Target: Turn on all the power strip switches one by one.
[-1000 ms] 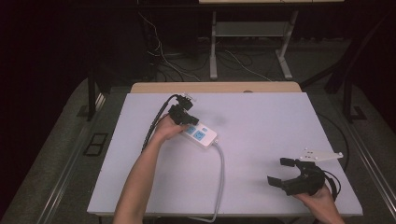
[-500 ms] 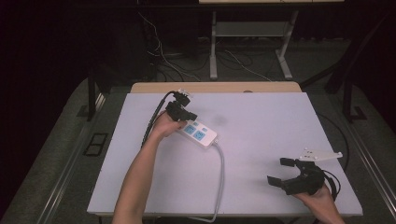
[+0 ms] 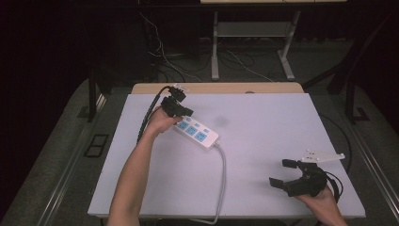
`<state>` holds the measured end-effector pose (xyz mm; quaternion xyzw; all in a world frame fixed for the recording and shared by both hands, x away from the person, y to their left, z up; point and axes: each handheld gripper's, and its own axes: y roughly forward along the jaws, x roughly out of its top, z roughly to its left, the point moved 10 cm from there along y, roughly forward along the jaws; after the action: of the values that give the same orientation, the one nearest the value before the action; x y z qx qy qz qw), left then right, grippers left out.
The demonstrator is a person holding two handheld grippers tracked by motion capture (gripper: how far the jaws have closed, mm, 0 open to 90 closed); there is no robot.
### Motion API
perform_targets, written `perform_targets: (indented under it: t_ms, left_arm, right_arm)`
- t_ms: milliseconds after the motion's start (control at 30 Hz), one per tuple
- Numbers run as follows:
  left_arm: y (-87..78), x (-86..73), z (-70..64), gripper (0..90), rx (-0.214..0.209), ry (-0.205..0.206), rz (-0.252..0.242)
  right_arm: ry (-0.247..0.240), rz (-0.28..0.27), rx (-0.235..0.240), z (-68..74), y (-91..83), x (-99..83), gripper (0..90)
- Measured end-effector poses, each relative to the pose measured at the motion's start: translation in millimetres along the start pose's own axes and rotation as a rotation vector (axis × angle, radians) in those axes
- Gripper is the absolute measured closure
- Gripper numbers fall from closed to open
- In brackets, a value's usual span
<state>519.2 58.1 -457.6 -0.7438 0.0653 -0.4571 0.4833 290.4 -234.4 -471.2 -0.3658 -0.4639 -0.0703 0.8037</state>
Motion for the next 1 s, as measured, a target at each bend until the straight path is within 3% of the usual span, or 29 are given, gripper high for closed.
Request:
perform_targets:
  t_ms: [200,300,1000]
  left_arm:
    - [-4.2,-4.6,15.1,89.2,0.012,-0.061,-0.013]
    - [-5.0,-6.7,19.7,89.2,0.022,-0.07,-0.014]
    - [17.0,-19.7,19.4,89.2,0.013,-0.084,0.011]
  right_arm:
    - [0.002,0.0,-0.001,-0.5,-0.2,-0.1,0.6]
    - [0.001,0.003,0.001,-0.4,0.1,-0.3,0.6]
    - [-0.009,0.011,0.007,1.1,0.6,-1.2,0.6]
